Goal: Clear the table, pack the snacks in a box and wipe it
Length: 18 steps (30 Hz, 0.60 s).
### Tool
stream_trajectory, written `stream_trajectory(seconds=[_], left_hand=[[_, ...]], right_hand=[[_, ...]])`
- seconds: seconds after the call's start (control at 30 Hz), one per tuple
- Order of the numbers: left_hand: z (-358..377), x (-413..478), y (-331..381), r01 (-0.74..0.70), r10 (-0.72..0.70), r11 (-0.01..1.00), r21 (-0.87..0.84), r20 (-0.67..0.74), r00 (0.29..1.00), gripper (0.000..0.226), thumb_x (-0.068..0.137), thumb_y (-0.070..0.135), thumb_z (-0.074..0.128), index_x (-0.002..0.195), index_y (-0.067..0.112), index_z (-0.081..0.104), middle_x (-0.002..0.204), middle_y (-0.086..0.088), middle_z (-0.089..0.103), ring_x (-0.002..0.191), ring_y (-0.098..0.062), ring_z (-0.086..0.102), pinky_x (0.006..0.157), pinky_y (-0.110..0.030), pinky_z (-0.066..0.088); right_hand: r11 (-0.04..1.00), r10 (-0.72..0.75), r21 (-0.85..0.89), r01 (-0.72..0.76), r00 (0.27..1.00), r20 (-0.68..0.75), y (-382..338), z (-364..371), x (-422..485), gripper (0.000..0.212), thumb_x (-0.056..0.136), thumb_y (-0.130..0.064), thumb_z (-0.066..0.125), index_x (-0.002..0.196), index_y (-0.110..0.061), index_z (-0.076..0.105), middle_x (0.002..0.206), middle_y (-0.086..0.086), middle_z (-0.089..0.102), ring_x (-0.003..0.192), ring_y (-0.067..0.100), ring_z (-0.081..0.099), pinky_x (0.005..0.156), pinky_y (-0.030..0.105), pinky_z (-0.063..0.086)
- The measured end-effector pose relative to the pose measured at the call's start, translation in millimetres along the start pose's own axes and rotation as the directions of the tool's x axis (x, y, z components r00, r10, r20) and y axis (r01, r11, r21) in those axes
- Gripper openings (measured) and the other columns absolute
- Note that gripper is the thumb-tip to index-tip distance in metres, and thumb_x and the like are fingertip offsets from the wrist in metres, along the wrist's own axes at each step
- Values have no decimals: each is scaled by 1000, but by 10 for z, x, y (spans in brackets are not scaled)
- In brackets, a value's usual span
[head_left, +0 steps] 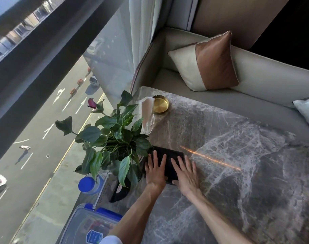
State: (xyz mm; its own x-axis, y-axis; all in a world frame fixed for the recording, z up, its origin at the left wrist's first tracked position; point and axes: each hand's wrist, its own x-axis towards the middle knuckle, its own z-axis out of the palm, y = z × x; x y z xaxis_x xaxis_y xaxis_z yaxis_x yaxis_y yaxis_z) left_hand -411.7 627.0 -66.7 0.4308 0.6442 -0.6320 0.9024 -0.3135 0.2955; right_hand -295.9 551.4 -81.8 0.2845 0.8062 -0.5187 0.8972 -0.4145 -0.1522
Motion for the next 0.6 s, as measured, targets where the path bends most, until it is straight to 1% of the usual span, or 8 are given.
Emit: stream_trajectory(seconds=[0.07,0.13,0.17,0.23,0.33,0.4,0.53,0.6], left_hand=[[-122,-93,61,-21,21,1000,5,-11,1000,87,92,14,55,152,32,-5,160,-12,-19,148,-37,-16,122,-52,7],[-333,-275,141,-55,52,998,-41,-62,997,73,96,20,50,153,30,5,162,-13,4,149,-37,9,116,-48,28],[-463,-395,152,-81,70,993,-81,-125,990,64,97,25,48,151,28,15,157,-11,25,142,-35,31,106,-47,42],[-753,-708,60,-174,112,972,-160,-338,934,42,97,34,45,137,26,39,127,-4,59,112,-27,61,81,-43,55],[-1137,-1223,-273,-239,75,954,-181,-626,776,22,95,43,45,109,31,56,100,8,67,90,-13,65,68,-34,55],[-1351,-1512,-515,-222,-27,941,-257,-710,704,17,93,44,50,99,31,60,95,13,67,85,-7,61,68,-27,52],[-1548,-1877,-767,-253,-86,911,-326,-749,657,13,93,37,55,91,27,63,86,12,65,75,-6,57,65,-24,47],[-1437,-2014,-721,-237,-64,921,-309,-718,693,18,94,40,52,88,25,61,83,10,64,73,-9,57,62,-27,48]], right_hand=[[998,-17,59,16,999,31,5,-67,-23,92,85,-43,63,152,-36,1,164,-1,-1,150,27,-13,120,50,-8],[981,0,191,-1,1000,5,-26,-190,-71,81,87,-43,61,152,-35,12,163,-1,12,151,25,-1,122,47,1],[963,12,269,0,999,-43,-63,-274,-102,73,88,-42,60,150,-33,23,159,-1,26,150,23,14,122,43,14],[913,22,405,50,985,-171,-202,-483,-178,51,89,-40,61,137,-32,46,136,-5,56,129,17,49,104,35,43],[889,-13,427,164,942,-335,-588,-872,-294,23,84,-46,61,105,-38,57,92,-17,67,89,6,65,72,32,54],[876,-58,408,256,897,-438,-916,-1122,-389,17,82,-49,58,93,-36,57,82,-18,66,78,3,63,65,30,53],[859,-109,398,323,873,-475,-1341,-1410,-602,16,84,-46,60,88,-30,59,84,-14,69,77,9,65,64,31,52],[851,-107,423,312,891,-442,-1357,-1365,-801,17,84,-45,60,88,-29,60,85,-11,71,80,14,66,66,34,53]])
